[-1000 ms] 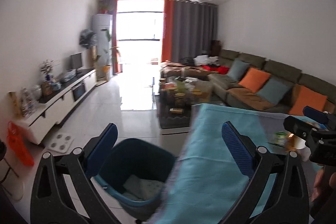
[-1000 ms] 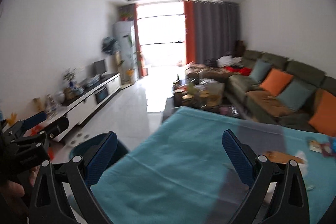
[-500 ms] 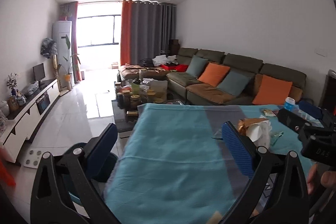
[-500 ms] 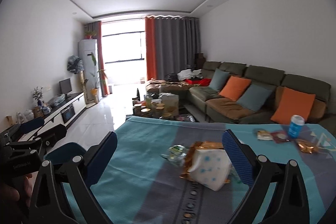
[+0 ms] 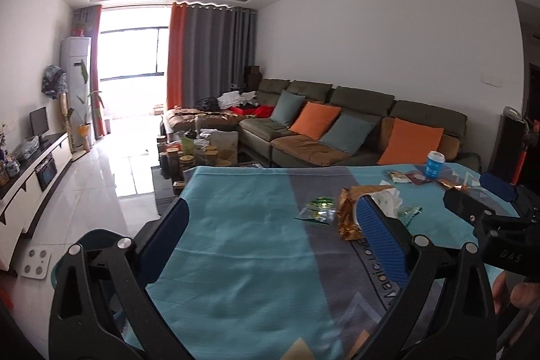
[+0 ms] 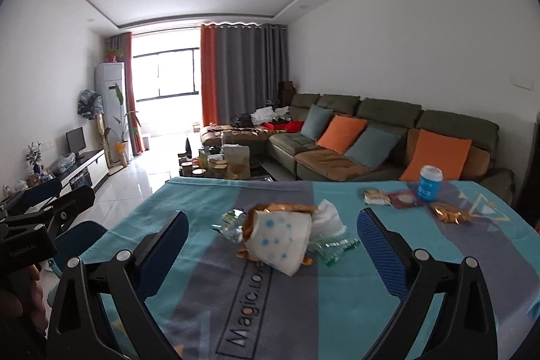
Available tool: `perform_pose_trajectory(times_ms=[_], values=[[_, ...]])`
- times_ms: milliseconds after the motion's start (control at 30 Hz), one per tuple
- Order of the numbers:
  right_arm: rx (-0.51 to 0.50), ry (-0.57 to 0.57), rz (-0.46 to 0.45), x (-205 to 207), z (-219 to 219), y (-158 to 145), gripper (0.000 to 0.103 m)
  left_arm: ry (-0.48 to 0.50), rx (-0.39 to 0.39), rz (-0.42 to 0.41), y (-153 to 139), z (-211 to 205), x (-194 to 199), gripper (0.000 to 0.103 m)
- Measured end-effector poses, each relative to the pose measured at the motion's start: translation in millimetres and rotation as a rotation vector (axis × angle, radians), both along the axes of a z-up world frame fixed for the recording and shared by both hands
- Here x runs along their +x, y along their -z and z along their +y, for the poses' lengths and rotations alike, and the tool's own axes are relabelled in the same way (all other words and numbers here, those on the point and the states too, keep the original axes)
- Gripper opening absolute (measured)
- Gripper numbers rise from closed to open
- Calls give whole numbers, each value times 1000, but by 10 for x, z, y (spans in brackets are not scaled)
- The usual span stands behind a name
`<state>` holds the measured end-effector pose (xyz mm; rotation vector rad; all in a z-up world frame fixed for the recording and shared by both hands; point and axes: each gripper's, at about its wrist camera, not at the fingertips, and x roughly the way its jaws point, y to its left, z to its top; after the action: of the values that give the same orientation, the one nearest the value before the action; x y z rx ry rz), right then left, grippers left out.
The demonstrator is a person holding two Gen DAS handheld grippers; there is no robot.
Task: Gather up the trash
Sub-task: 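Grasp the blue-dotted white paper cup with the right tool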
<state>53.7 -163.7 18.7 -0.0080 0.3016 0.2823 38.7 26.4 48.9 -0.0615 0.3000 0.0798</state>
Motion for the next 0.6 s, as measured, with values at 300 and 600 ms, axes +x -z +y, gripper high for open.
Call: perform_pose_trajectory(times_ms=[300,600], values=[[19,52,52,-5,-195,96,96,80,7,20,140,-220,97,98],[45,42,100,149,-227,133,96,91,12,34,200,-239,183,98]])
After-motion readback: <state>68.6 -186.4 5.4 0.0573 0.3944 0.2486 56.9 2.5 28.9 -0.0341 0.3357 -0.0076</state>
